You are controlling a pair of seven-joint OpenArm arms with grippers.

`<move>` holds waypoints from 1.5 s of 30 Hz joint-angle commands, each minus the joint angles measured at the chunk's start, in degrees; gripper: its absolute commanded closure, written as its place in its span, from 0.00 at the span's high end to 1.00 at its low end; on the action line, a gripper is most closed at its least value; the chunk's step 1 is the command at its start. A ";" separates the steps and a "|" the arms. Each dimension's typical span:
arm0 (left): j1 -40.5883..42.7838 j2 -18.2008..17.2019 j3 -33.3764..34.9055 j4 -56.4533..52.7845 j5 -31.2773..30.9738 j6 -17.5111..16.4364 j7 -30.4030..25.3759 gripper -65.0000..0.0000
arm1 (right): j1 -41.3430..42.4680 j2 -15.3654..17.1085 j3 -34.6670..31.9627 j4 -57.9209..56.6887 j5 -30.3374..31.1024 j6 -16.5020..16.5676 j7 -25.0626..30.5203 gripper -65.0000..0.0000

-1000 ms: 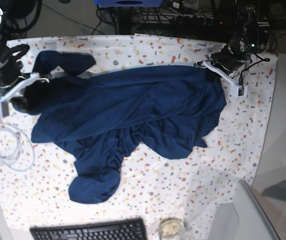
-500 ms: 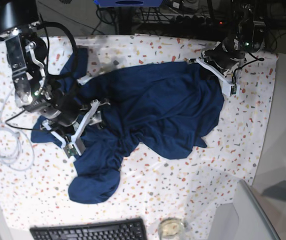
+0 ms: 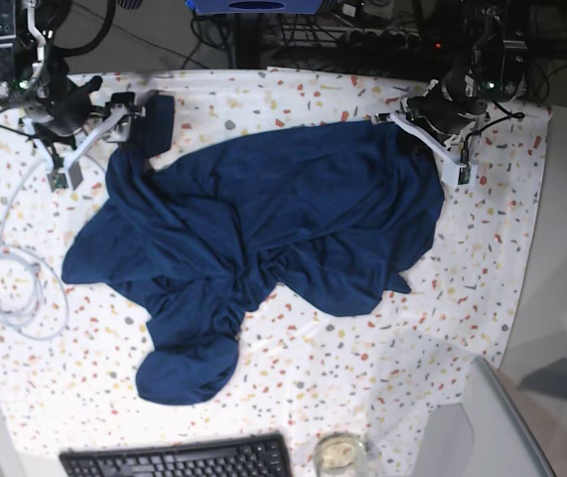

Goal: Layout the t-shirt on the table in an organized manner, then fold the t-shirt properly
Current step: 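Hold the shirt edge taut between both grippers, then swing the right gripper with the shirt corner outward and lower it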

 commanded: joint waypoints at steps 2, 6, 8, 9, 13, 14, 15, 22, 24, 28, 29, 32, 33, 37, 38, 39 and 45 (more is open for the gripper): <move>-0.03 -0.51 -0.06 0.82 -0.32 -0.16 -0.79 0.00 | 1.20 0.26 0.13 -2.59 0.20 0.05 2.19 0.67; 0.24 -0.42 -0.42 0.82 -0.32 -0.16 -0.79 0.00 | 1.11 0.18 -0.13 -6.29 0.47 0.32 5.27 0.66; 0.24 -0.42 -0.42 0.82 -0.32 -0.16 -0.88 0.00 | 0.76 0.26 -2.33 -5.93 0.47 0.32 5.71 0.66; 0.32 -0.42 -0.42 0.82 -0.32 -0.16 -0.88 0.00 | 0.14 0.26 -3.21 -4.79 0.47 0.32 5.71 0.66; 0.32 -0.42 -0.42 0.82 -0.32 -0.16 -0.88 0.00 | -2.76 0.26 -7.08 1.89 0.38 0.32 5.89 0.66; 0.32 -0.42 -0.42 0.82 -0.32 -0.16 -0.88 0.00 | -2.85 0.26 -8.04 2.33 0.20 0.23 5.89 0.66; 0.32 -0.42 -0.42 0.82 -0.32 -0.16 -0.88 0.00 | -2.50 0.26 -9.01 1.98 0.20 0.23 5.89 0.66; 1.12 -0.42 -0.50 0.82 -0.32 -0.16 -0.88 0.00 | 0.58 0.26 -9.80 -6.99 0.12 0.05 5.89 0.65; 1.20 -0.42 -0.50 0.73 -0.32 -0.16 -0.88 0.00 | 0.67 0.35 -9.80 -7.34 0.12 0.05 5.89 0.61; 1.12 -0.33 -0.50 0.12 -0.32 -0.16 -0.97 0.00 | 0.41 0.35 -9.80 -5.85 0.12 0.05 5.89 0.11; 1.03 -0.33 -0.50 0.12 -0.32 -0.16 -0.97 0.00 | 0.14 0.26 -9.71 -4.70 0.12 0.05 5.89 0.00; 1.03 -0.25 -0.50 0.12 -0.32 -0.16 -0.97 0.00 | -2.14 0.62 -8.31 3.74 0.12 0.05 5.62 0.03; 1.03 -0.25 -0.50 0.12 -0.32 -0.16 -0.97 0.00 | -2.76 0.62 -7.43 7.25 0.12 0.05 5.53 0.01; 1.12 -0.25 -0.50 0.56 -0.32 -0.16 -0.97 0.00 | -0.83 0.62 -5.93 16.48 0.12 0.05 5.36 0.00; 1.12 -0.25 -0.50 0.56 -0.32 -0.16 -0.97 0.00 | 1.11 0.62 -6.02 17.28 0.12 0.05 4.30 0.01; 1.12 -0.25 -0.42 0.56 -0.32 -0.16 -0.97 0.00 | 3.66 0.62 -6.11 17.45 0.12 0.05 2.19 0.01; 0.94 0.11 0.11 0.56 -0.32 -0.16 -0.97 0.00 | 23.09 -0.88 -6.37 12.53 0.47 0.05 -6.69 0.00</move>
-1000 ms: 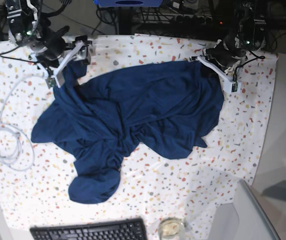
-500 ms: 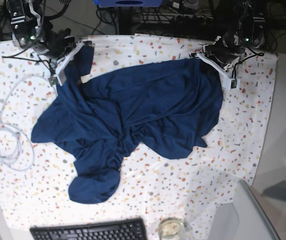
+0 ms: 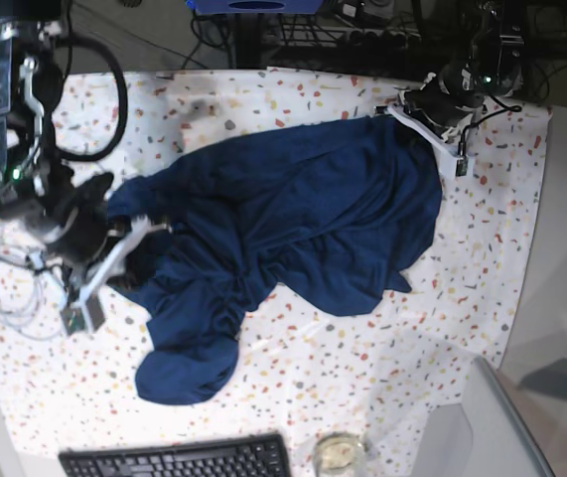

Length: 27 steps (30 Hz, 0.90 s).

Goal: Layout the t-shirt on the table in an organized manner, then fold the t-shirt properly
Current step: 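Swing the right gripper with the shirt corner outward and lower it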

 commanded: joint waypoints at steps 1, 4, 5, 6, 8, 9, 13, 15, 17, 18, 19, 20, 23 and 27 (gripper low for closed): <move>0.15 -0.29 -0.24 1.06 -0.12 -0.16 -0.79 0.00 | 3.37 -0.64 0.08 -0.99 0.49 0.14 1.14 0.00; 0.24 -0.29 -0.24 1.06 -0.12 -0.16 -0.79 0.00 | 12.95 -2.05 0.08 -9.52 0.58 0.14 0.70 0.01; 0.24 -0.29 -0.24 1.06 -0.12 -0.16 -0.79 0.00 | 15.24 -2.66 0.08 -12.77 0.58 0.14 0.96 0.01; 0.24 -0.29 -0.24 1.06 -0.12 -0.16 -0.79 0.00 | 17.52 -3.28 0.08 -16.02 0.49 0.14 0.79 0.02; 0.33 -0.29 -0.24 1.06 -0.12 -0.16 -0.79 0.00 | 20.07 -3.81 0.08 -20.59 0.49 0.32 0.70 0.10; 0.33 -0.29 -0.24 1.06 -0.12 -0.16 -0.79 0.00 | 20.51 -3.72 0.08 -21.30 0.49 0.32 0.70 0.21; 0.42 -0.29 -0.24 1.06 -0.12 -0.16 -0.79 0.00 | 16.38 -0.64 0.78 -18.13 0.31 0.32 1.40 0.67; 0.42 -0.38 -0.24 0.97 -0.12 -0.16 -0.79 0.00 | 12.07 0.50 4.65 -16.20 0.58 0.05 3.07 0.71; 0.42 -0.38 -0.24 0.88 -0.12 -0.16 -0.79 0.00 | 8.29 -0.82 11.24 -17.25 0.58 0.05 4.39 0.71; 0.42 -0.38 -0.24 0.88 -0.12 -0.16 -0.79 0.00 | 7.15 -1.96 14.49 -19.45 0.40 0.05 5.18 0.72; 0.42 -0.38 -0.24 0.88 -0.12 -0.16 -0.79 0.00 | 6.71 -2.58 16.87 -21.91 0.40 0.05 6.24 0.72; 0.42 -0.38 -0.24 0.80 -0.12 -0.16 -0.79 0.00 | 6.62 -2.93 19.15 -24.99 0.40 0.14 7.65 0.72; 0.33 -0.38 -0.24 0.80 -0.12 -0.16 -0.79 0.00 | 6.80 -2.84 21.70 -33.69 0.66 0.41 11.51 0.72; 0.24 -0.38 -0.24 0.71 -0.12 -0.16 -0.79 0.00 | 7.32 -2.84 21.88 -40.46 0.66 0.49 15.38 0.72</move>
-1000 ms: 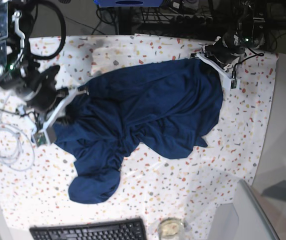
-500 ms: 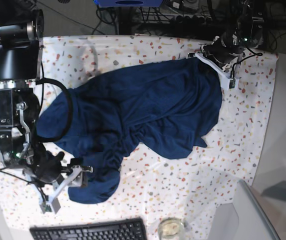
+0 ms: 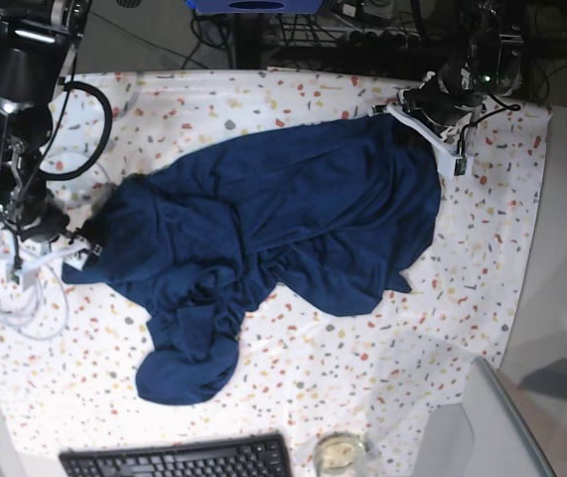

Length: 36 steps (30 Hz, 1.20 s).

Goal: Layout the t-shirt on the table in an organized manner, then fold the t-shirt properly
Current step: 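Swing the right gripper with the shirt corner outward and lower it, then release the left gripper and regrasp the shirt edge further along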

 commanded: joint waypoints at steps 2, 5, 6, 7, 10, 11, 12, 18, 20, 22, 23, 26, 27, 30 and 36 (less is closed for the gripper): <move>-0.07 -0.40 -0.33 0.73 -0.29 -0.14 -0.75 0.00 | 1.36 0.59 -0.11 -0.65 0.55 0.27 1.68 0.72; 0.02 -0.40 -0.41 0.91 -0.29 -0.14 -0.75 0.00 | 1.36 0.33 -0.11 -1.97 0.55 0.71 1.68 0.71; 0.02 -0.40 -0.33 0.99 -0.29 -0.14 -0.75 0.00 | 1.36 0.24 -0.11 -2.14 0.55 2.38 1.42 0.70; 0.02 -0.40 -0.24 1.08 -0.29 -0.14 -0.75 0.00 | 1.36 0.24 -0.11 -2.14 0.55 5.02 1.15 0.67; 0.02 -0.40 -0.24 1.17 -0.29 -0.14 -0.75 0.00 | 1.01 0.06 -0.02 -2.14 0.55 13.73 0.98 0.32; 0.11 -0.40 -0.24 1.26 -0.29 -0.14 -0.75 0.00 | 1.01 0.06 0.24 -2.05 0.55 14.96 0.10 0.17; 0.11 -0.40 -0.24 1.35 -0.29 -0.14 -0.75 0.00 | 0.83 0.06 0.50 -1.79 0.55 15.22 -2.36 0.00; 3.10 -0.31 -0.59 6.62 -0.29 -0.14 -0.75 0.00 | -5.50 0.24 8.42 11.13 0.55 15.57 -12.65 0.00; 3.10 -0.31 -0.85 5.83 -0.29 -0.14 -0.75 0.00 | -8.93 0.24 8.50 16.49 0.55 15.57 -13.97 0.00; 2.92 -0.31 -0.85 3.81 -0.29 -0.14 -0.75 0.00 | -11.92 0.06 8.42 21.07 0.55 15.57 -14.58 0.00; 2.84 -0.31 -0.85 2.67 -0.29 -0.14 -0.75 0.00 | -13.32 -0.02 8.42 22.65 0.55 15.57 -14.58 0.00; 2.75 -0.31 -0.85 0.38 -0.29 -0.14 -0.75 0.00 | -15.96 -0.73 8.94 24.41 0.55 15.57 -14.05 0.00; 2.75 -0.31 -0.85 -0.06 -0.29 -0.14 -0.75 0.00 | -16.31 -0.73 8.94 24.32 0.55 15.57 -14.05 0.00; 3.19 -0.31 -0.85 -0.32 -0.29 -0.14 -0.75 0.00 | -16.40 -0.64 8.94 24.06 0.20 15.57 -13.97 0.00; 3.45 -0.75 -1.56 0.12 -0.38 -0.14 -0.66 0.68 | -17.19 -0.55 8.94 24.14 0.20 15.57 -13.97 0.00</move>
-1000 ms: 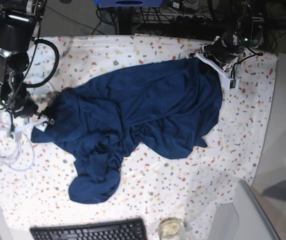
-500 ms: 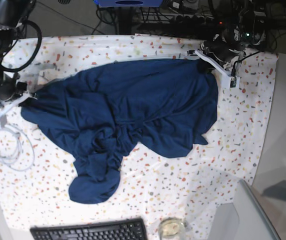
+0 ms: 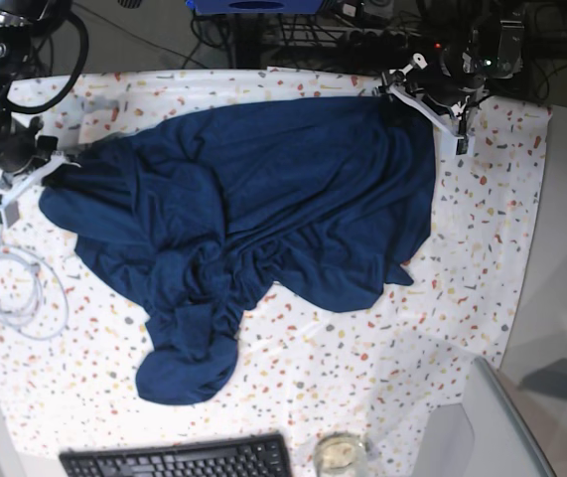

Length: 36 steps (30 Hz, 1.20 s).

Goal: Layout the t-shirt on the table in an organized manner, then fold the t-shirt properly
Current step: 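Release the left gripper and regrasp the shirt edge further along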

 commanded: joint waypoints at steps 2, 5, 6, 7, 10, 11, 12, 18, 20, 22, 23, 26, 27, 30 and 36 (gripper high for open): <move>1.12 -0.29 -2.86 1.91 -0.21 -0.12 -0.68 0.82 | -0.23 0.61 0.22 1.19 0.57 0.12 0.87 0.00; 2.88 0.59 -8.13 5.87 -0.47 -0.12 -0.59 0.91 | -0.50 0.70 0.22 1.19 0.57 0.12 0.87 0.00; 3.84 0.94 -10.07 7.36 -0.56 -0.12 -0.59 0.91 | -0.50 0.70 0.22 1.19 0.57 0.12 0.87 0.00; 4.72 1.38 -12.00 9.56 -0.56 -0.12 -0.33 0.91 | -0.59 0.70 0.22 1.19 0.49 0.12 0.87 0.00; 7.89 3.32 -14.64 17.30 -0.65 -0.21 -0.24 0.91 | -0.85 0.70 0.22 1.19 0.49 0.12 0.87 0.00; 8.94 3.93 -14.55 19.14 -0.65 -0.38 -0.24 0.91 | -0.85 0.70 0.22 1.19 0.49 0.12 0.87 0.00; 9.91 4.63 -14.55 20.55 -0.65 -1.35 -0.42 0.91 | -0.85 0.70 0.22 1.19 0.49 0.12 0.87 0.00; 10.17 8.24 -13.50 17.91 -2.85 -13.13 -0.51 0.91 | -0.85 0.70 0.22 1.19 0.49 0.12 0.87 0.00; 10.17 8.68 -12.00 17.03 0.41 -13.13 -0.59 0.91 | -0.85 0.70 0.13 1.19 0.49 0.12 0.87 0.00; 9.56 8.77 -10.77 16.15 4.19 -13.13 -0.59 0.91 | -0.85 0.70 0.13 1.19 0.49 0.12 0.87 0.00; 9.21 8.94 -10.60 15.27 5.51 -13.13 -0.59 0.91 | -0.85 0.70 0.05 1.19 0.49 0.12 0.87 0.00; 7.36 10.08 -12.00 12.02 7.00 -13.13 -0.59 0.91 | -0.85 0.70 0.05 1.11 0.49 0.12 0.87 0.00; 6.39 10.26 -12.71 10.62 7.26 -13.13 -0.59 0.91 | -0.85 0.70 0.13 1.02 0.49 0.12 0.87 0.00; 3.14 10.26 -13.67 8.68 6.91 -13.13 -0.59 0.89 | -0.85 0.70 0.13 1.02 0.49 0.12 0.87 0.00; -3.72 10.35 -13.06 8.95 7.18 -13.13 -0.07 0.35 | -0.85 0.70 0.13 1.02 0.49 0.12 0.79 0.00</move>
